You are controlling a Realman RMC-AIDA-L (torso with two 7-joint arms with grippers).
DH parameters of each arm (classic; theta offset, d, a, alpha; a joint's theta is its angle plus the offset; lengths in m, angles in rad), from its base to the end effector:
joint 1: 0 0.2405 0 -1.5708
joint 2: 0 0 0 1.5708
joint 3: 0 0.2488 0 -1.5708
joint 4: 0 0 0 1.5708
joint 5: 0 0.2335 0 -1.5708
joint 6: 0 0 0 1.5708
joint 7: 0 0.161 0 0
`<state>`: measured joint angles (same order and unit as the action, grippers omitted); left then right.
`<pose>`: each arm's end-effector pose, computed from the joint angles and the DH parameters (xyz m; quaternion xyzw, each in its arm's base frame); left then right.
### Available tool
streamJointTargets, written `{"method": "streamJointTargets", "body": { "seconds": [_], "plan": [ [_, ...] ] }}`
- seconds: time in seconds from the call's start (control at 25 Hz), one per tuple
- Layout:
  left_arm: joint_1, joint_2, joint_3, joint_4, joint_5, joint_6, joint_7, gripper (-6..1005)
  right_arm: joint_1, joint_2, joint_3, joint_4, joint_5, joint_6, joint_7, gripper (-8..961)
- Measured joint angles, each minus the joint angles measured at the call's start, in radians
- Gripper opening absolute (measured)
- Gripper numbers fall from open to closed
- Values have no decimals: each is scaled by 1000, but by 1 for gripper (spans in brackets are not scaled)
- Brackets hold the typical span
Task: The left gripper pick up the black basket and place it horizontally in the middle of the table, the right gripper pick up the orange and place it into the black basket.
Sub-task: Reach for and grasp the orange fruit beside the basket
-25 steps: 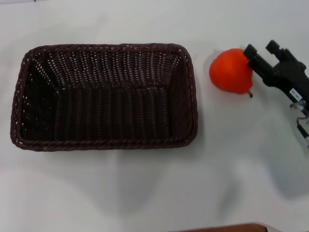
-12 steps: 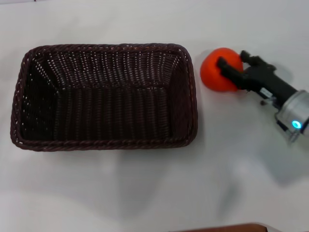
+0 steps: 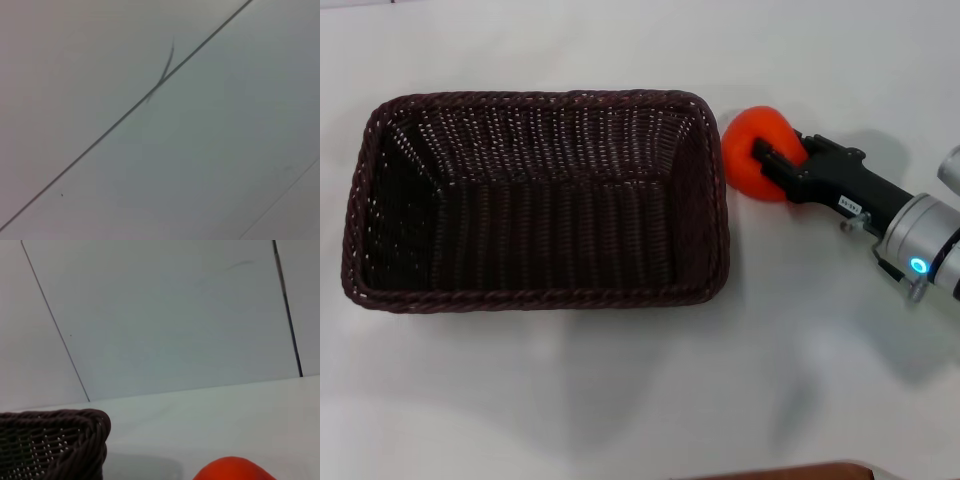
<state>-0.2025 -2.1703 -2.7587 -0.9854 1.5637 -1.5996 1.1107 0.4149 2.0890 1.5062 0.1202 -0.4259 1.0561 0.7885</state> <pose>-0.3232 0.2917 0.1262 -0.6607 -0.4682 -0.5157 0.2799 0.3369 0.3234 -0.0884 -0.3658 -0.8020 -0.3679 0.2959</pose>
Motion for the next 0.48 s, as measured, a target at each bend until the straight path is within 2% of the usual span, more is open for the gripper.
{"method": "streamJointTargets", "body": {
  "seconds": [0.12, 0.48],
  "plan": [
    [-4, 2, 1, 11, 0, 0, 1, 876, -8, -1, 4, 0, 3, 28, -3, 476],
    [-6, 3, 2, 19, -21, -16, -4, 876, -27, -10, 13, 1, 3, 111, 0, 402]
  ]
}}
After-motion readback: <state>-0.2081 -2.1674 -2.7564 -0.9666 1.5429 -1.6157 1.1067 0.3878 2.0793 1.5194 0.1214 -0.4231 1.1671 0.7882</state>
